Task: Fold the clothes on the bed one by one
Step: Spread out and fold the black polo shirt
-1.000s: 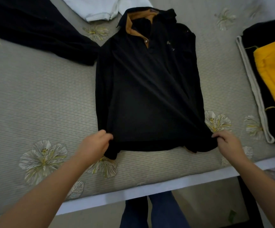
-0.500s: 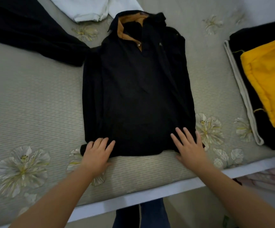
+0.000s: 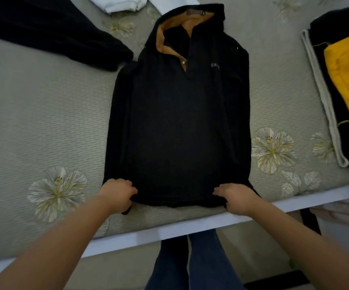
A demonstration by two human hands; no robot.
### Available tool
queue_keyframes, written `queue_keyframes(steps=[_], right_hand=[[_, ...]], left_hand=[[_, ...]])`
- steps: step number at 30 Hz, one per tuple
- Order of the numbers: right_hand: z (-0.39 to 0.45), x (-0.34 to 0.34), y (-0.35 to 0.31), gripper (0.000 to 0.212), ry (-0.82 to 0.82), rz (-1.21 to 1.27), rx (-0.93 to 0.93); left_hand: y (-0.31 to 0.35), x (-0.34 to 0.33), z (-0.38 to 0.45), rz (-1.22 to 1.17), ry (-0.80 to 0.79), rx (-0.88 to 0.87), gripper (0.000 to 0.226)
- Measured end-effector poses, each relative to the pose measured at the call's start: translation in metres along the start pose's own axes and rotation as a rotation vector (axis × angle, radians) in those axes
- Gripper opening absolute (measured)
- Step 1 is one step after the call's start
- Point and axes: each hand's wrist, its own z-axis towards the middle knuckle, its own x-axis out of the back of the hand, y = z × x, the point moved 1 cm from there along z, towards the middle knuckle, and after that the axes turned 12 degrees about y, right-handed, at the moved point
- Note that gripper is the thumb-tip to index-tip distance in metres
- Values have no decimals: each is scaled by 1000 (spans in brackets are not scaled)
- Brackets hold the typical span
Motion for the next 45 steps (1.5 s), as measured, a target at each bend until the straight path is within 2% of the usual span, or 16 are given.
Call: queue_keyframes(steps=[2, 4, 6, 8, 9, 12, 15, 18, 23, 26, 29, 31, 33, 37, 41, 45], right_hand=[[-4, -1, -2, 60, -104, 113, -8], [-5, 10, 5, 58, -44, 394, -104], [-1, 25, 19, 43, 302, 520, -235], [10, 35, 44, 39, 667, 414, -419], [15, 38, 56, 41, 755, 389, -540], [37, 37, 82, 40, 740, 512, -783], [58, 38, 93, 31, 746, 578, -794], [59, 57, 121, 28, 834, 534, -793], [31, 109, 229, 31, 961, 422, -851], [15, 147, 300, 33, 1014, 286, -871], [6, 174, 354, 33, 952, 137, -936], [7, 176, 370, 27, 822, -3, -910], [18, 168, 360, 26, 711, -100, -788], [64, 165, 307, 37, 726, -98, -459], [128, 187, 248, 33, 744, 65, -236], [188, 215, 206, 44, 784, 144, -202]], left_hand=[[11, -6, -1, 40, -190, -49, 42], [18, -2, 3, 57, -248, -58, 47], [25, 9, 13, 27, -179, -61, 52], [32, 24, 27, -11, 15, -70, 47], [37, 32, 35, -31, 120, -64, 42], [51, 50, 59, -150, 307, 6, 34], [60, 63, 80, -258, 367, 67, 34], [69, 79, 106, -299, 453, 112, 41], [109, 130, 167, -370, 596, 196, 53], [140, 161, 212, -363, 609, 216, 59], [166, 175, 248, -292, 483, 253, 63], [176, 184, 261, -265, 442, 277, 62], [177, 196, 265, -278, 486, 269, 55], [148, 218, 266, -394, 644, 253, 39], [80, 226, 255, -507, 750, 494, 38], [5, 220, 237, -572, 776, 749, 46]])
